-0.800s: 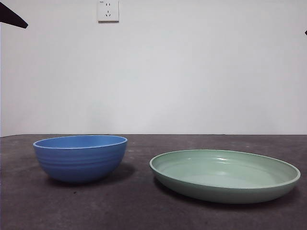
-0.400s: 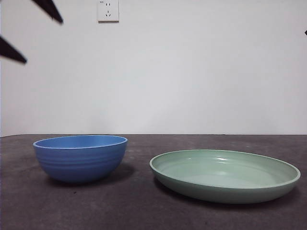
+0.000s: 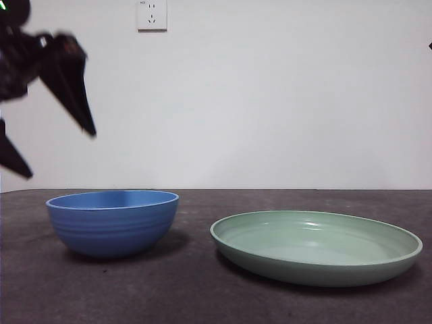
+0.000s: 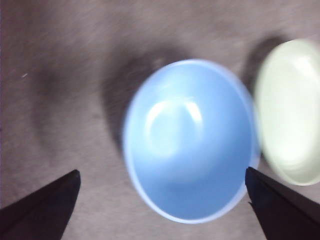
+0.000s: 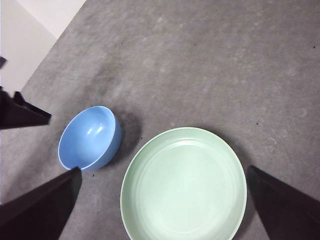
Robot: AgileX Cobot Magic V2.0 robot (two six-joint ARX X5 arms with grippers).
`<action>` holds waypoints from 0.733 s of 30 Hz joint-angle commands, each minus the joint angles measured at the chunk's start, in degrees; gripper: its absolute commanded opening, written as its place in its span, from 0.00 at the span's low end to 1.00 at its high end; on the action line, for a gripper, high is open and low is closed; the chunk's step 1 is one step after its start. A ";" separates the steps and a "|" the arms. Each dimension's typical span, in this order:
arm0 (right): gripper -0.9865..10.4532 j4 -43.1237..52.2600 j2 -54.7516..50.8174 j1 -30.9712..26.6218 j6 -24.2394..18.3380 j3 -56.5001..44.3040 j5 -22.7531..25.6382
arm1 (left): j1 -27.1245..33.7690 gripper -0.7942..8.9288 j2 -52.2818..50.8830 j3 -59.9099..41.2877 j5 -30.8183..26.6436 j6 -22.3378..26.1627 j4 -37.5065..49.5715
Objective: Pick up the blue bowl, put it on the green plate, put it on desk
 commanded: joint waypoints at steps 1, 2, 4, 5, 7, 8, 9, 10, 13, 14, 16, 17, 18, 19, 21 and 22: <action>0.56 0.26 0.24 0.20 -0.33 0.90 -0.15 | -0.92 0.62 3.08 1.18 -1.25 1.33 0.68; 0.56 0.26 0.24 0.20 -0.33 0.90 -0.15 | -1.25 0.62 4.13 1.18 -1.31 1.42 1.16; 0.56 0.26 0.24 0.20 -0.31 0.90 -0.17 | -1.88 0.62 5.97 1.18 -1.36 1.42 2.34; 0.56 0.26 0.24 0.20 -0.28 0.90 -0.17 | -2.21 0.61 6.93 1.20 -1.38 1.42 2.99; 0.56 0.24 0.24 0.20 -0.28 0.90 -0.17 | -2.75 0.59 8.37 1.33 -2.14 1.46 3.80; 0.56 0.26 0.24 0.20 -0.28 0.90 -0.17 | -3.08 0.58 9.09 1.49 -2.97 1.51 4.07; 0.56 0.26 0.24 0.20 -0.28 0.90 -0.17 | -3.37 0.58 9.64 1.60 -4.09 1.51 4.26; 0.56 0.26 0.24 0.20 -0.31 0.90 -0.15 | -3.61 0.58 10.03 1.66 -4.98 1.51 4.48; 0.56 0.26 0.24 0.20 -0.28 0.90 -0.17 | -4.04 0.58 11.04 1.75 -7.41 1.51 4.92; 0.56 0.26 0.24 0.20 -0.28 0.90 -0.15 | -4.11 0.58 11.34 1.77 -7.74 1.51 5.01; 0.56 0.26 0.24 0.20 -0.31 0.90 -0.15 | -4.15 0.55 11.69 1.77 -7.78 1.51 4.98; 0.56 0.26 0.24 0.20 -0.31 0.90 -0.15 | -4.15 0.50 11.76 1.77 -7.76 1.51 4.98; 0.56 0.26 0.24 0.20 -0.31 0.90 -0.15 | -4.15 0.47 11.78 1.77 -7.78 1.51 4.96; 0.56 0.26 0.24 0.20 -0.31 0.90 -0.15 | -4.15 0.42 11.78 1.77 -7.78 1.51 4.98; 0.56 0.26 0.24 0.20 -0.31 0.90 -0.15 | -4.15 0.35 11.78 1.77 -7.76 1.51 4.81; 0.56 0.26 0.24 0.20 -0.31 0.90 -0.15 | -4.15 0.33 11.78 1.77 -7.78 1.51 4.72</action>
